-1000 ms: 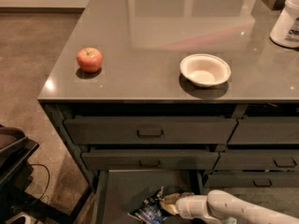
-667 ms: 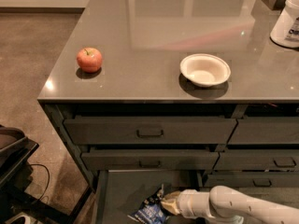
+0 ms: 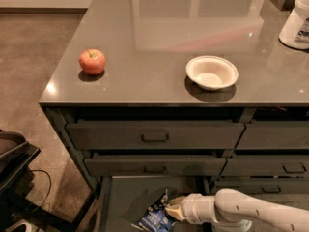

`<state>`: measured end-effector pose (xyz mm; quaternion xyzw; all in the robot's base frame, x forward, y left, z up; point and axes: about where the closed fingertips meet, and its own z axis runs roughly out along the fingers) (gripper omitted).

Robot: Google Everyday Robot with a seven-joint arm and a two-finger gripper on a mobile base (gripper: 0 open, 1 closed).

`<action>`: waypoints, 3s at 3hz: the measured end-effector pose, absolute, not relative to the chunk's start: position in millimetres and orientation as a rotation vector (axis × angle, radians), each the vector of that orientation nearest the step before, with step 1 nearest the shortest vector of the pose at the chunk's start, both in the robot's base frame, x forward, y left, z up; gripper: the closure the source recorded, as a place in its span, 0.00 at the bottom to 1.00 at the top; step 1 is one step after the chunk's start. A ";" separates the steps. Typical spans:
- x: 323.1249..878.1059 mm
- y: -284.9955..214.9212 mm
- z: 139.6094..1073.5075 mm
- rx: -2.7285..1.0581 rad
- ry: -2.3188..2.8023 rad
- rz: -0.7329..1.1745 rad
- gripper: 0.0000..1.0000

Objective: Pick blue chip bag from bottom drawer and place on counter

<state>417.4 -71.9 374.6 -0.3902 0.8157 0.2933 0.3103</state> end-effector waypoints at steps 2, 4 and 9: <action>349.7 -41.1 481.7 -1.207 2.095 0.659 1.00; 331.2 -52.2 587.7 -1.298 1.975 0.423 1.00; 398.4 -23.0 775.7 -1.473 1.628 -0.076 1.00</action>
Offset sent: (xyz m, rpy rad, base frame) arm -0.0778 0.0062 0.2904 -0.3274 -0.4089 0.1531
